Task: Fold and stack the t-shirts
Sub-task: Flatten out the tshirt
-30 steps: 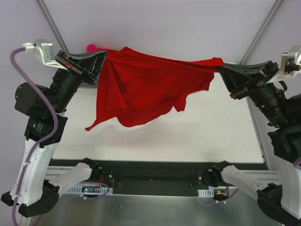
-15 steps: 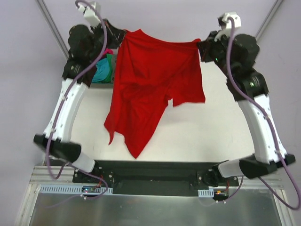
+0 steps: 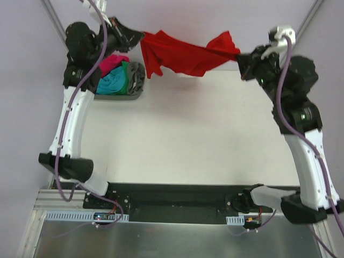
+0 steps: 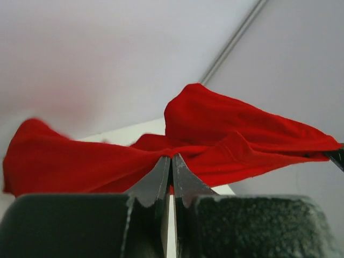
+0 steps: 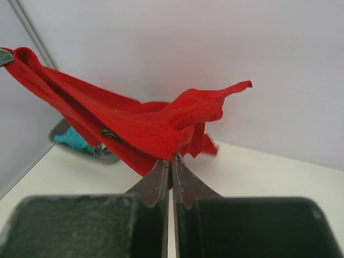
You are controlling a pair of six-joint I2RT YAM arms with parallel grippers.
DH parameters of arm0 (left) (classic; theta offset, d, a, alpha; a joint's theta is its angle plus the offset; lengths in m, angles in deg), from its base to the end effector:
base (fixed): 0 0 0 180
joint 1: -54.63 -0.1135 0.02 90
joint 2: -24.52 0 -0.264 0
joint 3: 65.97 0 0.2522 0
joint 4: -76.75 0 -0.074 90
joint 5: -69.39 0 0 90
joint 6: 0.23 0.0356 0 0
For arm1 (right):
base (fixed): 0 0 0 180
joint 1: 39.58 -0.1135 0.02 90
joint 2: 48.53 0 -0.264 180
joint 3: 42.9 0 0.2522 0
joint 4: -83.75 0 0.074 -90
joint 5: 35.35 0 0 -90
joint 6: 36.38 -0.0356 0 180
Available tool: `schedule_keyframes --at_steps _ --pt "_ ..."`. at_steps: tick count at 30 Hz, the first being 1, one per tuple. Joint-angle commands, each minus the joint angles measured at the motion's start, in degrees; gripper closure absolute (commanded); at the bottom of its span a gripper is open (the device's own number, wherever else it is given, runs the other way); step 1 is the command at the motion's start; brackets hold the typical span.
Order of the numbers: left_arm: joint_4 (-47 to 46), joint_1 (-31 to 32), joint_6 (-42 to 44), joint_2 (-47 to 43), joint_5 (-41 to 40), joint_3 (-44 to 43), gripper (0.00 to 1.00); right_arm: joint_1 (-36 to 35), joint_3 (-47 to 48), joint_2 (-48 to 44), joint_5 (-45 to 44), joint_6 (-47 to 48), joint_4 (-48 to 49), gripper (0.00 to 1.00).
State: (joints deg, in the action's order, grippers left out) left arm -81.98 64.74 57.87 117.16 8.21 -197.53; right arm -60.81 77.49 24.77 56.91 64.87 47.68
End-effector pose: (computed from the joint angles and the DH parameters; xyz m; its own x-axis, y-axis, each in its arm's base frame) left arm 0.3205 -0.0746 0.5676 -0.0668 -0.4584 -0.8862 0.6722 0.6357 -0.3795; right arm 0.2077 0.0822 0.5720 0.2524 -0.1111 -0.9612 -0.3555 0.9133 -0.1989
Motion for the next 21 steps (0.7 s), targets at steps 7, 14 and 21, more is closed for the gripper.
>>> schedule_keyframes --at_steps 7,14,21 --pt "-1.4 -0.3 4.4 -28.6 -24.7 64.6 0.85 -27.9 -56.4 -25.3 -4.6 -24.5 13.5 0.83" --pt "5.5 -1.1 -4.4 -40.0 -41.0 75.4 0.01 -38.5 -56.2 -6.9 12.0 -28.6 23.1 0.40" --pt "5.3 -0.7 -6.1 -36.0 -20.2 75.4 0.01 -35.8 -51.0 -5.9 -10.8 -21.0 12.4 0.04"
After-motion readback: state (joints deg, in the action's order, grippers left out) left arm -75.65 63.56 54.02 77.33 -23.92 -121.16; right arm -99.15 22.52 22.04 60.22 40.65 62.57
